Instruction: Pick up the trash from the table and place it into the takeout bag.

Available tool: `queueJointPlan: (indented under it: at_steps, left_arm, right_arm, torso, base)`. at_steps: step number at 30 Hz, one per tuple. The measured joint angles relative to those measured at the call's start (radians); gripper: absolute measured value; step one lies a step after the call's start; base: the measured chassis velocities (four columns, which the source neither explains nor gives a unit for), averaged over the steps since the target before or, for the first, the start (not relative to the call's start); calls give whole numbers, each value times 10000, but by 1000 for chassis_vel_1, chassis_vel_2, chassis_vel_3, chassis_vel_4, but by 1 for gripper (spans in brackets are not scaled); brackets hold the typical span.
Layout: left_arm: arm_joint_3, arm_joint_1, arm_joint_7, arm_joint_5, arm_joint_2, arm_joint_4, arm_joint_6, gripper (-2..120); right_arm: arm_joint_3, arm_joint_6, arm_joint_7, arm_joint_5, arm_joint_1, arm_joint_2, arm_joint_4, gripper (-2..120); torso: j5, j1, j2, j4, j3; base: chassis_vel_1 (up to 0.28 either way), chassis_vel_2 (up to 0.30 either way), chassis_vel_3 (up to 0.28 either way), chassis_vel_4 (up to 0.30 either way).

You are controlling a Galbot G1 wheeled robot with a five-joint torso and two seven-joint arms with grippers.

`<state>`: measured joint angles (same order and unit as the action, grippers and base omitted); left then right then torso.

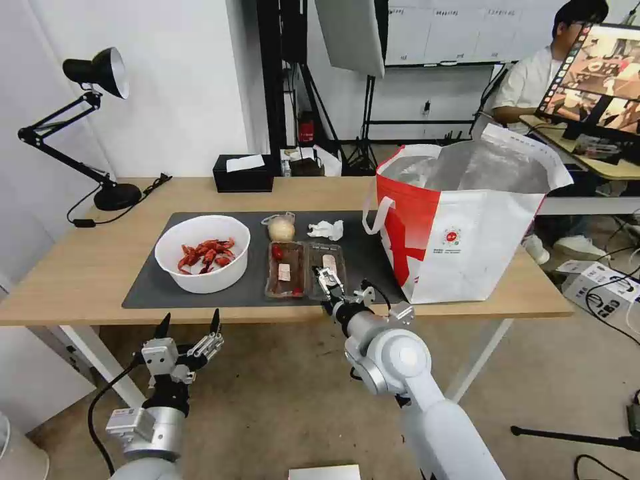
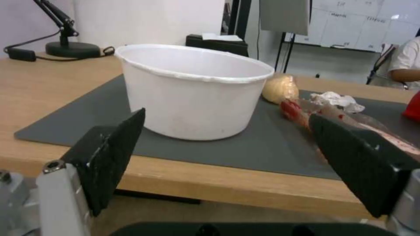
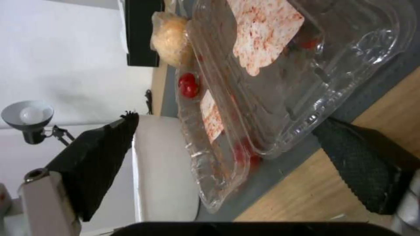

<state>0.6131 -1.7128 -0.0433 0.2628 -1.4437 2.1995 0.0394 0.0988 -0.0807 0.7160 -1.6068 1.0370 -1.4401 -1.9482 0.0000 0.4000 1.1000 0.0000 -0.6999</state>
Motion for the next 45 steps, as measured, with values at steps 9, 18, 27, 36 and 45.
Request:
queueJointPlan:
  at_steps: [9,18,27,36,45]
  left_arm:
    - [-1,-161,20,-5,6,103,104,100]
    - [23,-218,66,31,71,159,154,100]
    - [34,-226,79,50,67,163,177,100]
    - [35,-236,82,55,41,134,208,100]
    - [33,-247,87,63,25,119,241,100]
  right_arm:
    - [25,14,13,112,-80,-52,-40,100]
    - [90,17,28,236,-254,-170,147,100]
    - [28,-194,-510,744,-320,-128,264,100]
    - [-240,-268,-1630,2578,-193,31,380,100]
    - [-485,-262,-2232,4401,-291,182,337,100]
  torso:
    - [0,0,-1,0,-1]
    - [0,0,0,0,-1]
    - [0,0,0,0,-1]
    - [0,0,0,0,-1]
    - [0,0,-1,-1,-1]
  base:
    - [0,0,0,0]
    - [0,0,0,0]
    - [0,0,0,0]
    - [0,0,0,0]
    - [0,0,0,0]
